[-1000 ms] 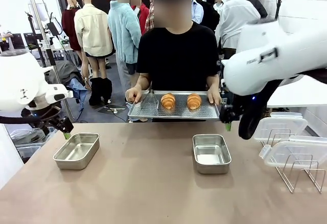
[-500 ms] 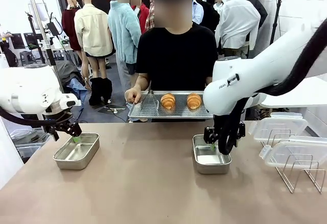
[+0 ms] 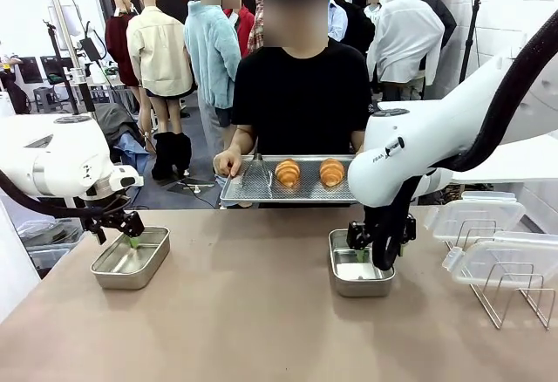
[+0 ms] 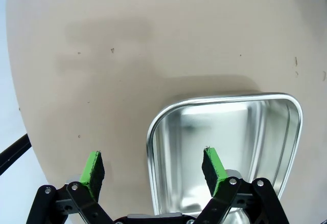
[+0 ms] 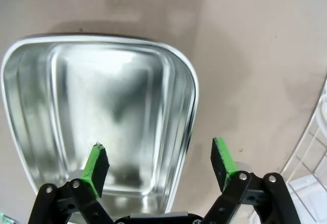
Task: Place the bread in airtight containers.
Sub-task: Lift both Airtight Container.
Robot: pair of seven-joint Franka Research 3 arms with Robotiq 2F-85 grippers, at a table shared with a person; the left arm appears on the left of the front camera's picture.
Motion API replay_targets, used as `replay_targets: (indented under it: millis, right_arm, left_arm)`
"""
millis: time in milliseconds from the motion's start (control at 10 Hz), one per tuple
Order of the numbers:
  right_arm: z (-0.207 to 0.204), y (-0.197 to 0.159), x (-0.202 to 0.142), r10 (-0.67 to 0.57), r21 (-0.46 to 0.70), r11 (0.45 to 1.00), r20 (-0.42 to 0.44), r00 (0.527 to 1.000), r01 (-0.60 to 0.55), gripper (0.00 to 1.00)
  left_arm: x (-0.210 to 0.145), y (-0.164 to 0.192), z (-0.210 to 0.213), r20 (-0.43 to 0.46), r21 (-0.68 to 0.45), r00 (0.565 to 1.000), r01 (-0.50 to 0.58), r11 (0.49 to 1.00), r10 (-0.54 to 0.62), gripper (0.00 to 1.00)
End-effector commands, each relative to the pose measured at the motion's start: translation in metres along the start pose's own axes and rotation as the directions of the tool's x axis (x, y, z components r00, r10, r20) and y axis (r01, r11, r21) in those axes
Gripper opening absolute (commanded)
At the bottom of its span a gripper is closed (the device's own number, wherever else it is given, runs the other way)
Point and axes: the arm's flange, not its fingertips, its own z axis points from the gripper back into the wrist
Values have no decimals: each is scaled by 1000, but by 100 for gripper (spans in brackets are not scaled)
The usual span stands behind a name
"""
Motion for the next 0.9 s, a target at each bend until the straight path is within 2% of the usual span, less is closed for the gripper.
replay_targets:
  millis: [0,100,200,300,600,700,800]
  right_arm:
    - [-9,0,-9,-33,11,999,30,999,32,100]
    - [-11,-1,-7,-32,11,999,30,999,31,100]
    - [-11,1,-7,-21,-6,1000,46,999,21,90]
    - [-11,2,-6,-21,2,1000,49,999,20,71]
    - [-12,3,-6,-23,2,1000,45,999,23,11]
    - [-12,3,-6,-26,5,1000,45,999,26,0]
    - [-12,4,-6,-28,3,1000,41,999,28,0]
  left_arm:
    - [6,1,-1,-23,-7,999,-22,1000,22,100]
    - [9,2,-5,-34,-12,999,-23,1000,23,100]
    - [11,4,-8,-48,-7,999,-24,1000,24,100]
    - [12,6,-10,-56,-5,998,-36,999,36,86]
    - [11,8,-12,-66,-2,997,-50,999,50,26]
    - [10,8,-11,-64,1,997,-50,999,50,6]
    - [9,7,-9,-63,1,997,-49,999,49,0]
